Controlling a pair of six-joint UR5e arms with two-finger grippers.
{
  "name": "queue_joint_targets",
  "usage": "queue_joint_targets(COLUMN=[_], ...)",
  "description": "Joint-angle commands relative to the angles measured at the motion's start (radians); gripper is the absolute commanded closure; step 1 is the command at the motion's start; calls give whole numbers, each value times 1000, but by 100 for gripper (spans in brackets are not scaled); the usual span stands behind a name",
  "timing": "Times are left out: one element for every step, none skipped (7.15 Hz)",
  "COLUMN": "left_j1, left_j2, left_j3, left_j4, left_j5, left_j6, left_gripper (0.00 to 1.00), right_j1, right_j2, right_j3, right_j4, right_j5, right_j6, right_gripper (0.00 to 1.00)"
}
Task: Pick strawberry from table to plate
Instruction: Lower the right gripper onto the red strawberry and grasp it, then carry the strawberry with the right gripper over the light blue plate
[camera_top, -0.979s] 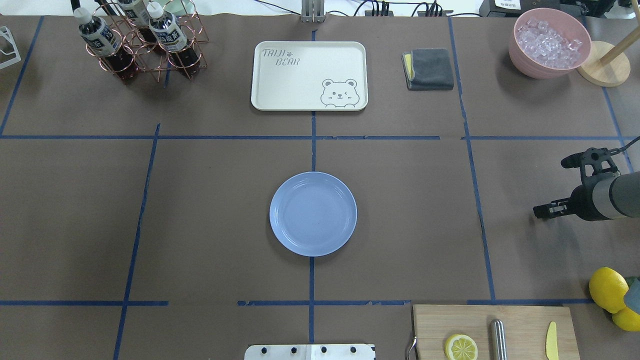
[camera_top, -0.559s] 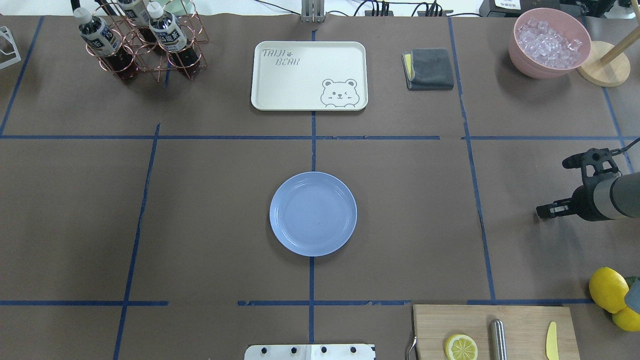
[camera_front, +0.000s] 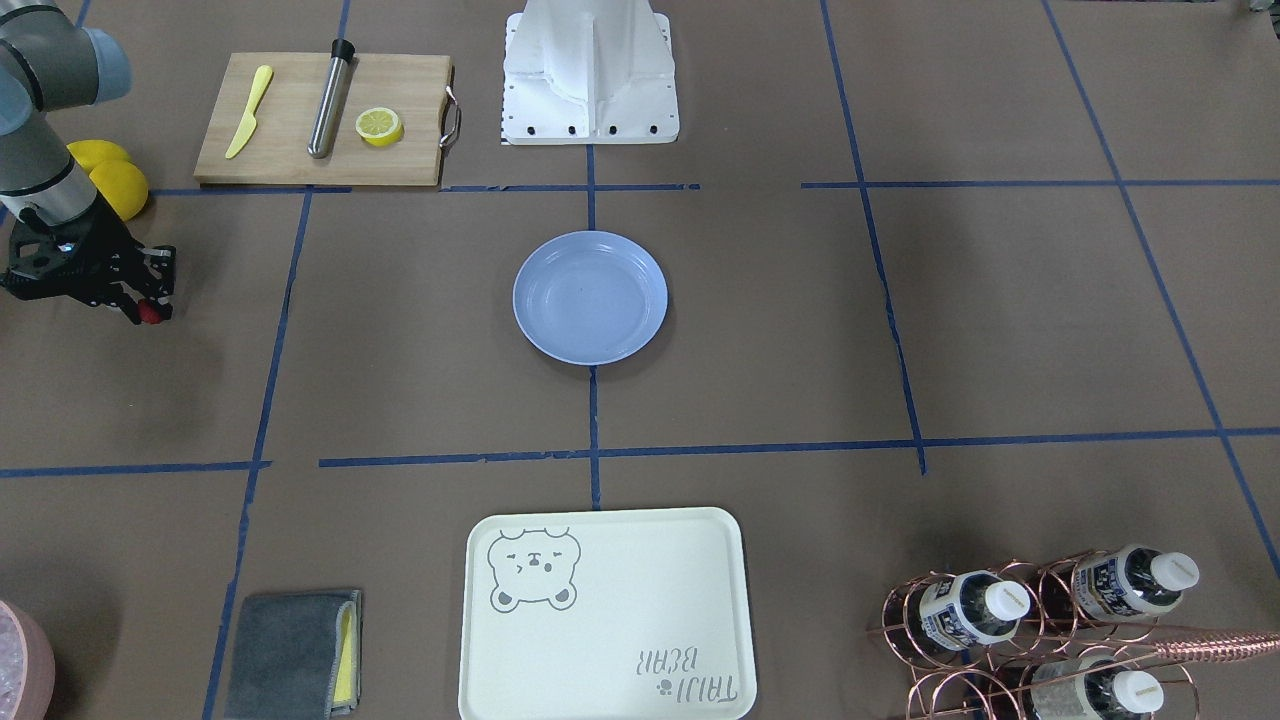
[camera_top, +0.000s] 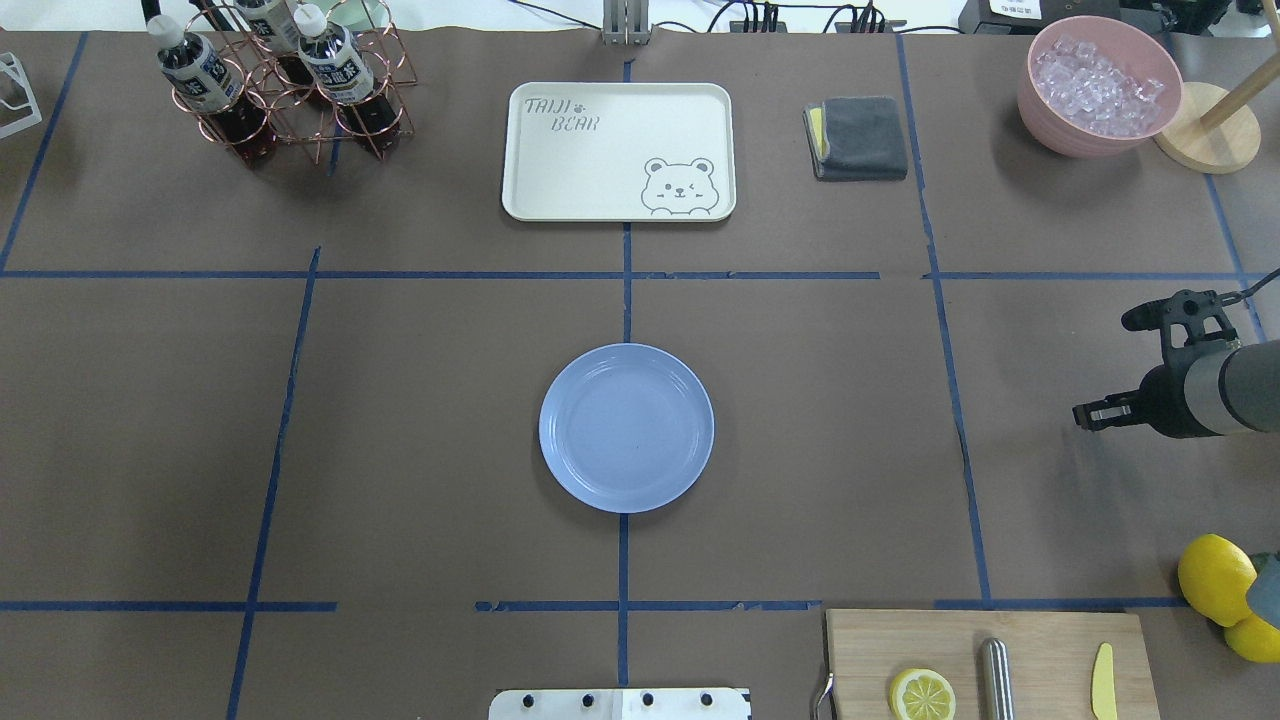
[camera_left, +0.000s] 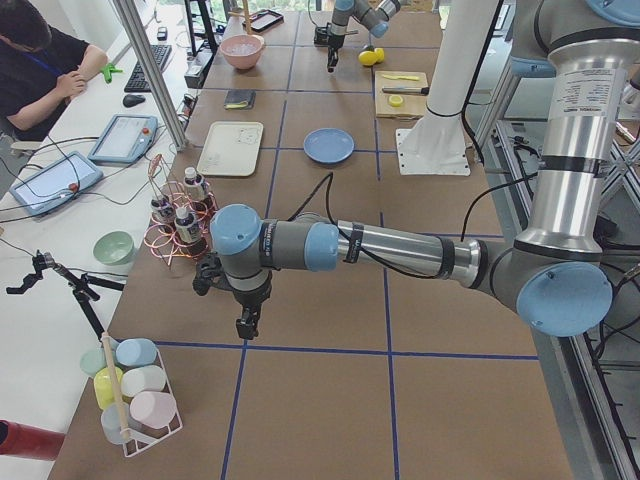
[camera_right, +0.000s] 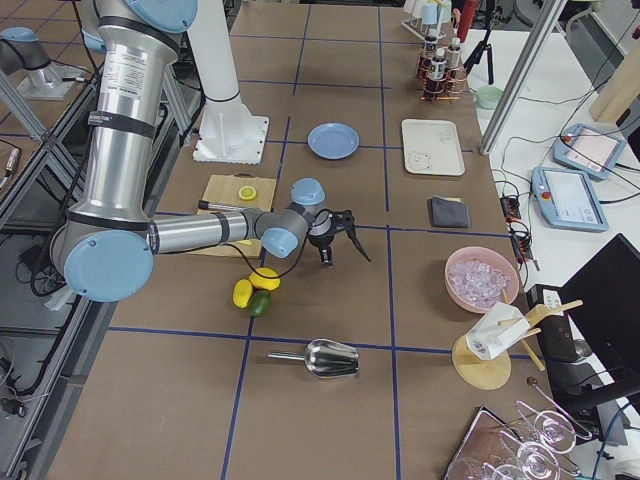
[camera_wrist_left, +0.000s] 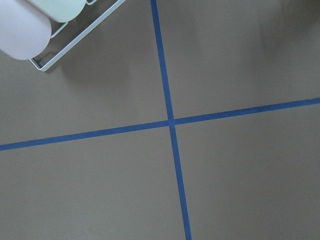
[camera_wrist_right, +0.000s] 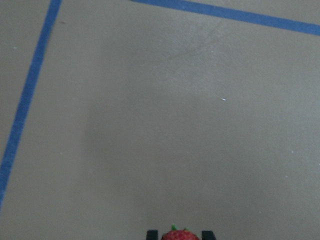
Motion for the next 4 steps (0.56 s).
queue_joint_targets(left_j1=[-1, -2, -2, -1], left_j2=[30, 95, 149, 148], left_j3=[-12, -88, -153, -143], left_j4=[1, 4, 8, 5], left_j5=[1, 1, 0, 0], left_j6=[0, 0, 0, -1], left_gripper=[0, 0, 0, 0], right_j1=[-2, 1, 1, -8], right_j2=[18, 104, 240, 377], right_j3=[78, 103, 127, 132], right_j4=[-16, -116, -282, -419], right_j5=[17, 37, 37, 37], right_j6=[58, 93, 138, 205], right_gripper=[100, 100, 100, 100])
